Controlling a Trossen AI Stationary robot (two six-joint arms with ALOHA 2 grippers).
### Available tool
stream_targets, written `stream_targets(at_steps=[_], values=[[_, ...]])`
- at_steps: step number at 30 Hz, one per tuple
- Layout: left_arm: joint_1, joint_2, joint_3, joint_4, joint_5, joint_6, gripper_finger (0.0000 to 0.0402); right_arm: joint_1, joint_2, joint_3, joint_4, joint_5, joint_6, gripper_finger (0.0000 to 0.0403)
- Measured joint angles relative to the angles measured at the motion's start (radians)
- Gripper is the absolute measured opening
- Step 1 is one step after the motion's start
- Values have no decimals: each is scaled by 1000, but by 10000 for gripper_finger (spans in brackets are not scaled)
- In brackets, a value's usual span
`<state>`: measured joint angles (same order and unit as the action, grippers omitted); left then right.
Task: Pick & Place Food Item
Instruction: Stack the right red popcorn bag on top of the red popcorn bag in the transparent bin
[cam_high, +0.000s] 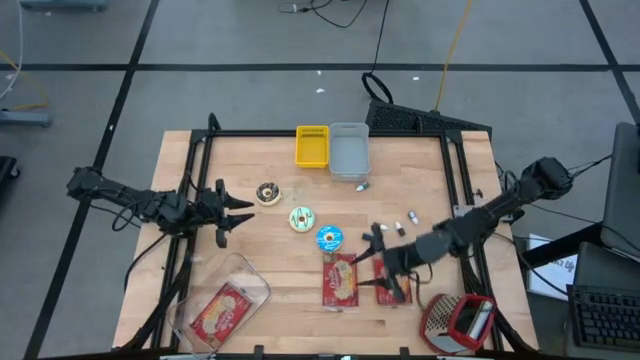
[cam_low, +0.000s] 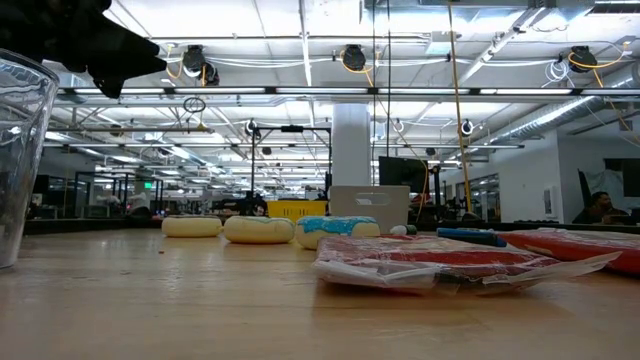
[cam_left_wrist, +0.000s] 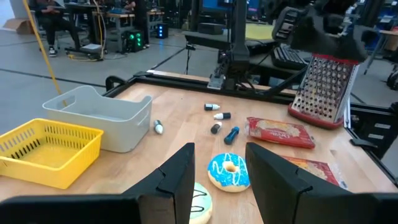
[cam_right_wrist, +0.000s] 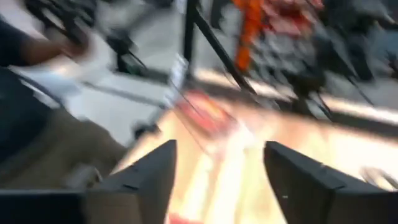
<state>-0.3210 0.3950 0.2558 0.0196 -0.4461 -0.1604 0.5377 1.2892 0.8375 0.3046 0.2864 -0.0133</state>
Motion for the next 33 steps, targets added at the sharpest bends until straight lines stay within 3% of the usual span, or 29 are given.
stream_targets(at_steps=[3, 5, 13, 16, 25, 33], values=[[0, 0, 0, 0, -1, 0, 145, 60, 6, 58, -261, 183, 155, 280], [0, 0, 0, 0, -1, 0, 145, 82, 15, 74, -405, 242, 287, 288], [0, 5, 0, 0, -2, 0, 145, 97, 75, 45, -795, 235, 697, 268], [0, 8, 0, -2, -2, 0, 145, 91, 104, 15, -806, 223, 756, 264], [0, 30, -1, -2, -10, 0, 145, 41, 216, -75, -742, 50, 849, 258], [0, 61, -1, -2, -11, 0, 145, 12, 234, -87, -733, 45, 842, 227]])
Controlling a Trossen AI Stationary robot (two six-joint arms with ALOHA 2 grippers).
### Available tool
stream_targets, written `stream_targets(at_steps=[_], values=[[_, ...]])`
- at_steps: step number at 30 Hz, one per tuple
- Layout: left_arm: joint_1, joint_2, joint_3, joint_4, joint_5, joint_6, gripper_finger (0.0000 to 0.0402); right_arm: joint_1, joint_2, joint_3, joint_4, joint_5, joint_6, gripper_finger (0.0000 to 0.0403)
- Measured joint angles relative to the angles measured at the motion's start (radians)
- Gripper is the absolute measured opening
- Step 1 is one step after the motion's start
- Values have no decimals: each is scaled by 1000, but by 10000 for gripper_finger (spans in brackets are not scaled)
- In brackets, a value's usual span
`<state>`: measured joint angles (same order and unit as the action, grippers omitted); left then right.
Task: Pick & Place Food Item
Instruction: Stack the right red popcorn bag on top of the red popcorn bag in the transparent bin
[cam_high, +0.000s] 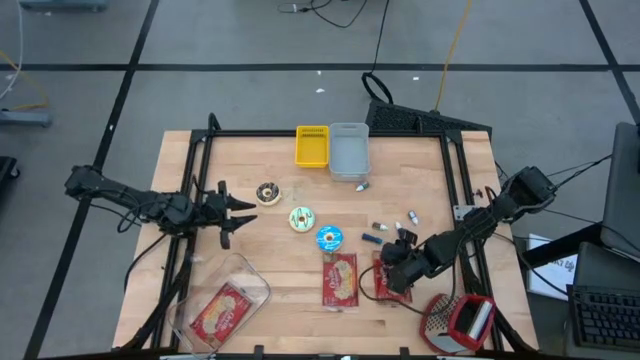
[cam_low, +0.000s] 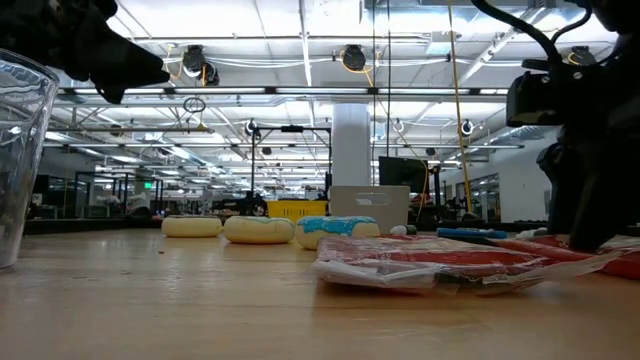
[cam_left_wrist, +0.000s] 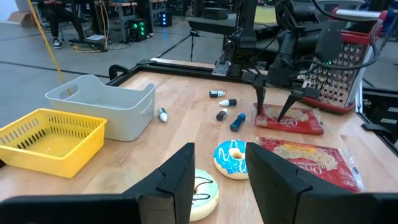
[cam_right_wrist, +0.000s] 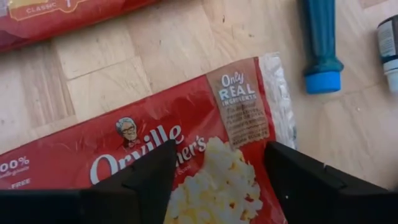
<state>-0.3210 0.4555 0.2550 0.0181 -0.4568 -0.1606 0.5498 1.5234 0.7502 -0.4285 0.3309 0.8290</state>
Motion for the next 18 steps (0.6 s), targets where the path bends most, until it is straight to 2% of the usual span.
stream_targets(at_steps=[7, 18], values=[[0, 21, 0, 0, 0, 0, 145, -12, 0, 0, 6, -45, -16, 153], [0, 25, 0, 2, 0, 0, 145, -12, 1, -2, 28, -44, -95, 36]])
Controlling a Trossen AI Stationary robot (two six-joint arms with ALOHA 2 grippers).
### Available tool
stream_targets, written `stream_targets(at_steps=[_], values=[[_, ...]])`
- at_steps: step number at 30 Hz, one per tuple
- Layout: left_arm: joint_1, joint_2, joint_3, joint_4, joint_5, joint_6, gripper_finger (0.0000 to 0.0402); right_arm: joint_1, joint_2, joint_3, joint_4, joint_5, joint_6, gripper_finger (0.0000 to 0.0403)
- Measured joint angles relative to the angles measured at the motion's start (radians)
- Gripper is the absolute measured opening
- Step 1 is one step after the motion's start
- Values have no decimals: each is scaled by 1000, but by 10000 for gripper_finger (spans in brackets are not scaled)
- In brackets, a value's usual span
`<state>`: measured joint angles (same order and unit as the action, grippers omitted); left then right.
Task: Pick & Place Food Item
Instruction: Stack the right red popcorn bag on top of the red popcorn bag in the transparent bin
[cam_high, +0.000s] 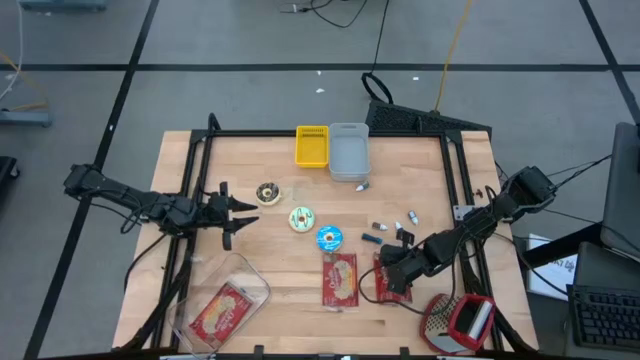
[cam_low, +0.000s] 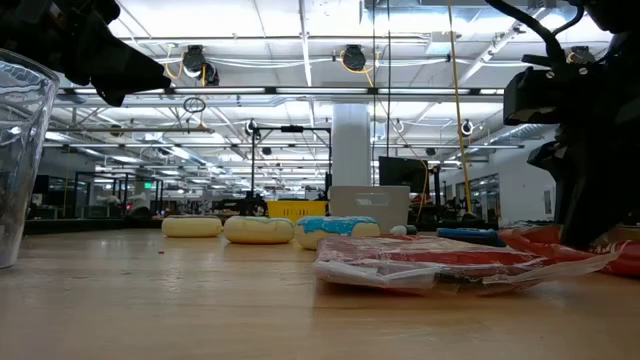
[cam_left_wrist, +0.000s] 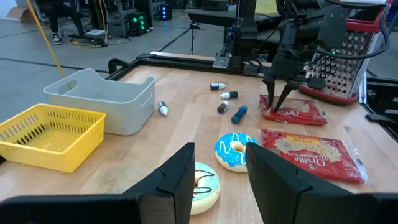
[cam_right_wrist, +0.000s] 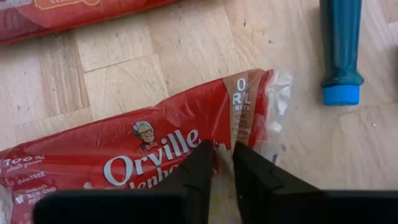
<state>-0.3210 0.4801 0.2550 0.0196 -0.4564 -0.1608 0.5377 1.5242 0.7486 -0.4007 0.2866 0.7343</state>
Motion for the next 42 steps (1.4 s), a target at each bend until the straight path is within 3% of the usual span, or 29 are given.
stream_targets(at_steps=[6, 15, 19, 23, 27, 31, 42], values=[[0, 0, 0, 0, 0, 0, 145, -7, -27, -4, 44, 5, -86, 2], [0, 0, 0, 0, -11, 0, 145, -8, -191, -4, 77, 237, -219, 1], [0, 0, 0, 22, -25, -1, 145, -9, -243, -3, 198, 409, -421, 0], [0, 0, 0, 89, -35, -5, 145, -31, -259, -3, 432, 527, -711, 0], [0, 8, 0, 149, -42, -2, 145, -73, -259, -2, 684, 515, -968, 0], [0, 41, 0, 194, -42, -2, 145, -124, -259, -2, 848, 441, -1085, 0], [0, 310, 0, 474, -41, -14, 145, -237, -206, -2, 1123, 340, -1103, 0]])
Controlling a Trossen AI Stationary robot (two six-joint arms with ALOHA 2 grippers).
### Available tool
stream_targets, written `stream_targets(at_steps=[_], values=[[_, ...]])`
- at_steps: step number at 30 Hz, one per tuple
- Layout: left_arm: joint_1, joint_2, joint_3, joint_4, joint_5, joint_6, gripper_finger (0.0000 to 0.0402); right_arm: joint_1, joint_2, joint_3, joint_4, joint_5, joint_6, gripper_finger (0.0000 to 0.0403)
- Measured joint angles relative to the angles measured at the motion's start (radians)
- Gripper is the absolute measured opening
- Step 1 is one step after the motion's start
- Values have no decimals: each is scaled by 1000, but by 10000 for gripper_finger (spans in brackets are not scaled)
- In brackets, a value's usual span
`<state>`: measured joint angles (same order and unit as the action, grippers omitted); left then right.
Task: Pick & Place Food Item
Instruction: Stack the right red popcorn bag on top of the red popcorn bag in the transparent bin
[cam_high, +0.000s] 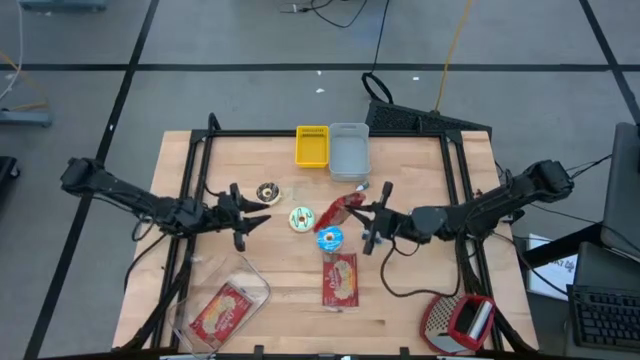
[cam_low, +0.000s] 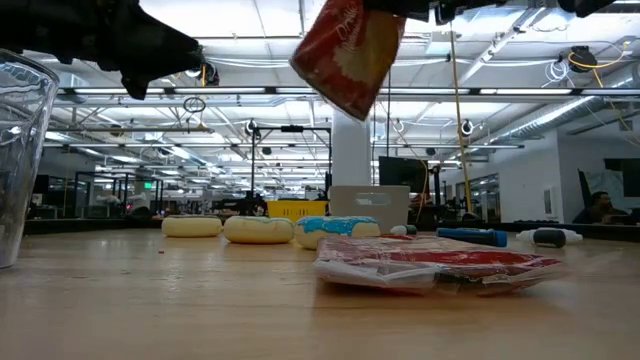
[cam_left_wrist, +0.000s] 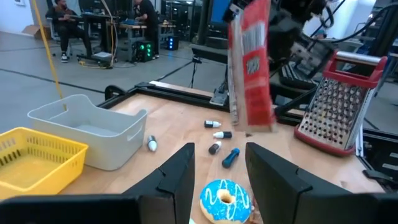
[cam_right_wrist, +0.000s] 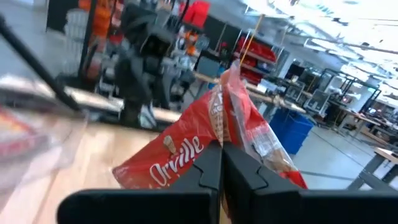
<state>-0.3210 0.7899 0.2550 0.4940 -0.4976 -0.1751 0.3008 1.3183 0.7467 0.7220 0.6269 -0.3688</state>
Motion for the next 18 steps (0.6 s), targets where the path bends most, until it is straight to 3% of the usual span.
stream_targets(at_steps=[8, 14, 18], values=[[0, 202, 0, 254, 1, 10, 145, -58, 75, 1, 322, 0, -4, 0], [0, 333, 1, 467, -1, 43, 145, -72, 118, 1, 374, 0, -10, 0], [20, 396, 21, 506, -7, 5, 153, -74, 141, 1, 402, -1, -10, 0]])
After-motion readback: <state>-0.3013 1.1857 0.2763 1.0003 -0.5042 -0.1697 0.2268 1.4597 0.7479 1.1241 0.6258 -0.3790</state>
